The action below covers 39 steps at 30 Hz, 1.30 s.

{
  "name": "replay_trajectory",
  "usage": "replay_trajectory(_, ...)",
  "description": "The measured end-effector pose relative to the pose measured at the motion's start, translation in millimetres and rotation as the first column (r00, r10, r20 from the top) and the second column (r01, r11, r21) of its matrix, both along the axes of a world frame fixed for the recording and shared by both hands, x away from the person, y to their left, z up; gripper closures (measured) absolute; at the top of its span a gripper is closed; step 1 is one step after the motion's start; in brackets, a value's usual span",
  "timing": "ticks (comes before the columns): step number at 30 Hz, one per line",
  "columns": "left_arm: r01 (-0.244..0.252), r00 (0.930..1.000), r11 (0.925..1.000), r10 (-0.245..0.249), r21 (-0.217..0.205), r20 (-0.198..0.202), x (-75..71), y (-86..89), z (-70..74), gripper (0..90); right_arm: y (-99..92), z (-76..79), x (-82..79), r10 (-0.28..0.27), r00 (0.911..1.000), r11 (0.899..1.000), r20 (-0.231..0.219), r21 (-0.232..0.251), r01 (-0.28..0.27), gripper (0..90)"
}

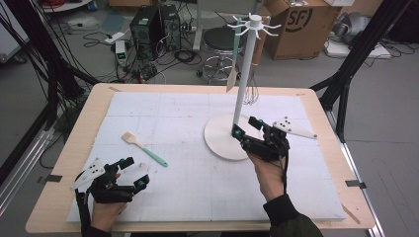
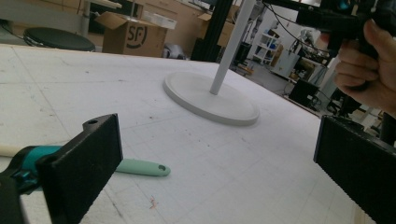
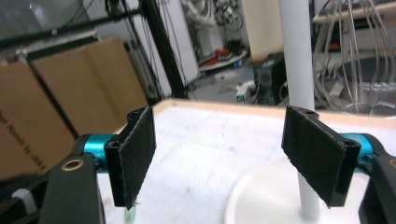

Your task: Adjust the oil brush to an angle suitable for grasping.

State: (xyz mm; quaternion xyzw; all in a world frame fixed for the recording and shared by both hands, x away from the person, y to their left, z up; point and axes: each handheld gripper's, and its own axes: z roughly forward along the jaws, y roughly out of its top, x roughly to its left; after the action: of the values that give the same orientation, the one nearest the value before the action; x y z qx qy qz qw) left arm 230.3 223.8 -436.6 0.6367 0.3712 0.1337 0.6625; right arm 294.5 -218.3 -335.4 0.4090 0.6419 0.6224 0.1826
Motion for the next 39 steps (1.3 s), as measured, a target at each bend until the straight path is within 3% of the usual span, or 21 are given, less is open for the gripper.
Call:
replay_trajectory(7, 0.005, 1.0, 1.0, -0.005, 0.007, -0.002, -0.7, -1.7, -0.2, 1.7, -8.1, -21.0, -15.9, 0.013, 0.9998, 0.997, -0.017, -0.074, -0.015, 25.8)
replay_trajectory(14, -0.001, 1.0, 1.0, 0.001, 0.009, -0.008, 0.5, -2.6, -1.2, 1.7, -16.3, -31.0, -20.8, 0.023, 0.9993, 0.998, -0.029, -0.061, -0.025, 25.8)
replay_trajectory(21, -0.001, 1.0, 1.0, 0.001, 0.005, -0.008, 1.1, -1.6, -1.5, 1.7, -18.8, -39.0, -27.6, 0.025, 0.9991, 0.996, -0.035, -0.09, -0.028, 25.2)
replay_trajectory(25, 0.002, 1.0, 1.0, -0.002, 0.004, -0.008, 1.1, -2.6, -1.4, 1.7, -24.2, -50.2, -31.7, 0.024, 0.9978, 0.996, -0.062, -0.082, -0.029, 24.5)
replay_trajectory(34, 0.009, 0.9999, 1.0, -0.009, -0.002, -0.008, 11.0, -1.9, -0.2, 1.8, -35.8, -69.7, -50.0, 0.029, 0.9981, 0.988, -0.054, -0.153, -0.037, 23.1)
replay_trajectory(39, 0.003, 0.9999, 1.0, -0.003, -0.001, -0.015, 18.0, -1.6, 1.3, 1.8, -36.3, -72.8, -50.6, 0.035, 0.9974, 0.988, -0.063, -0.151, -0.044, 22.9)
